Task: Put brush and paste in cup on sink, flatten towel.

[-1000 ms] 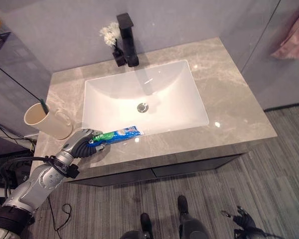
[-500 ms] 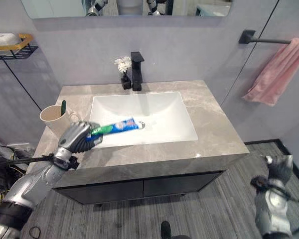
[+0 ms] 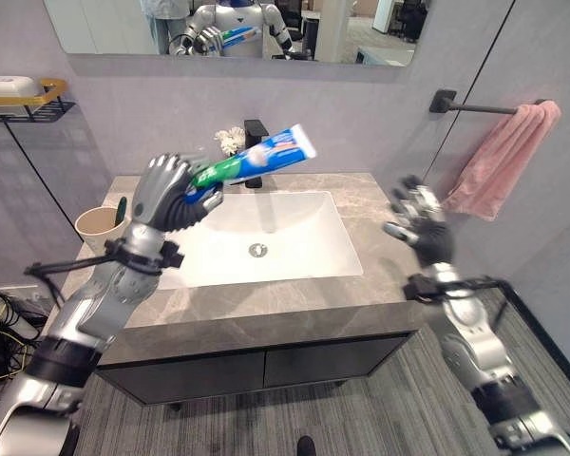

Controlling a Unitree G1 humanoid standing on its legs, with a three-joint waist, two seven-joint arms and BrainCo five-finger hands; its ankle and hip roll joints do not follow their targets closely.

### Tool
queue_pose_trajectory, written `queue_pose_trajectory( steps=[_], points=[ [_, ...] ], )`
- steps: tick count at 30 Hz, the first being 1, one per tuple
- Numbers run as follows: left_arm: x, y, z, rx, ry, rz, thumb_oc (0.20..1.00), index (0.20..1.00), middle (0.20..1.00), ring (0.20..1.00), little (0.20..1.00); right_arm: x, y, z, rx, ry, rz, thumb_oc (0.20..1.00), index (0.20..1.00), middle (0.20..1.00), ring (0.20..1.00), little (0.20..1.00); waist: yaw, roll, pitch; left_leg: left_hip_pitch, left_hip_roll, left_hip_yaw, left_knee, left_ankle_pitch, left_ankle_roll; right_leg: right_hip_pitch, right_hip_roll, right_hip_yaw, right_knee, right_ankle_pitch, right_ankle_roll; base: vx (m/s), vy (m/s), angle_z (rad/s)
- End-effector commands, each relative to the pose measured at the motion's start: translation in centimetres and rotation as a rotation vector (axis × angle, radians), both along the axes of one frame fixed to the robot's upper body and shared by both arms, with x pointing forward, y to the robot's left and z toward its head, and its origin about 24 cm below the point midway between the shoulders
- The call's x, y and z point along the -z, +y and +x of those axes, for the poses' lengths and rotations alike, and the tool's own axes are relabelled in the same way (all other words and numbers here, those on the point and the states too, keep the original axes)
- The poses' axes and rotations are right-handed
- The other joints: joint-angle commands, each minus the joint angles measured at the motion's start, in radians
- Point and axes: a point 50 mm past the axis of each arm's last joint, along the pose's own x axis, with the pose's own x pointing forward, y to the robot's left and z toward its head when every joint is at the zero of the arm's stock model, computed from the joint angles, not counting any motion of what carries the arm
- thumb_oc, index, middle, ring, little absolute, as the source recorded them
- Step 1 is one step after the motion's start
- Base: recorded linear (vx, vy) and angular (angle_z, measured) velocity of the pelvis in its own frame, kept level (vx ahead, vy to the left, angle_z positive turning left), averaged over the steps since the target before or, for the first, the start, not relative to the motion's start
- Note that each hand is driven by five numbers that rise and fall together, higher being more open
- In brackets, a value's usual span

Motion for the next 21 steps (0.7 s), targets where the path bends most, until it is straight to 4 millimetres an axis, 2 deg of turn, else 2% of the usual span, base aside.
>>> queue_pose_trajectory(
  steps=[1,3,6,9,15,21],
  points=[
    [-4.0,-1.1,0.6,0.067,-0.127,-0.067,0.2,0.2,0.2,0.2,0.2,-4.7,1.7,1.3,-0.169,-0.13,0.005,1.0,1.0,1.0,1.0,1.0,0.011,0.015,-0.021,0.019,0.062,-0.064,0.005,-0.018,-0.04,0.088,-0.033,0.012,0.051,-0.103,0.059,0.0,0.0,0.0],
    [-4.0,-1.4,0.5,0.083,-0.114,-0.039,0.2,0.2,0.2,0.2,0.2,-6.4,4.5,1.1,-0.295,-0.182,-0.041,1.0,1.0,1.0,1.0,1.0,0.021,0.015,-0.021,0.019,0.06,-0.066,0.005,-0.016,-0.04,0.09,-0.034,0.011,0.048,-0.101,0.059,0.0,0.0,0.0],
    [-3.5,-2.6,-0.5,0.166,-0.091,-0.042,0.2,0.2,0.2,0.2,0.2,-8.3,8.3,0.9,-0.428,-0.21,0.111,1.0,1.0,1.0,1.0,1.0,0.04,0.018,-0.016,0.015,0.057,-0.075,0.005,-0.015,-0.039,0.096,-0.041,-0.002,0.039,-0.097,0.059,0.0,0.011,0.0],
    [-2.9,-3.1,-1.2,0.225,-0.062,-0.108,0.2,0.2,0.2,0.2,0.2,-9.0,9.4,0.8,-0.462,-0.222,0.179,1.0,1.0,1.0,1.0,1.0,0.048,0.016,-0.013,0.011,0.054,-0.079,0.005,-0.013,-0.037,0.098,-0.044,-0.007,0.036,-0.095,0.059,0.0,0.009,0.01],
    [0.0,-3.4,-2.0,0.265,0.06,-0.191,0.2,0.2,0.2,0.2,0.2,-11.0,11.6,0.3,-0.54,-0.248,0.338,1.0,1.0,1.0,1.0,1.0,0.081,-0.004,0.0,-0.006,0.043,-0.101,0.005,-0.012,-0.03,0.1,-0.054,-0.026,0.028,-0.089,0.06,0.0,0.022,0.1],
    [0.4,-3.4,-2.1,0.269,0.083,-0.208,0.2,0.2,0.2,0.2,0.2,-11.2,12.7,0.0,-0.569,-0.227,0.429,1.0,1.0,1.0,1.0,1.0,0.098,-0.018,0.009,-0.021,0.039,-0.115,0.005,-0.007,-0.029,0.096,-0.058,-0.039,0.026,-0.085,0.06,0.0,0.011,0.13]
  ],
)
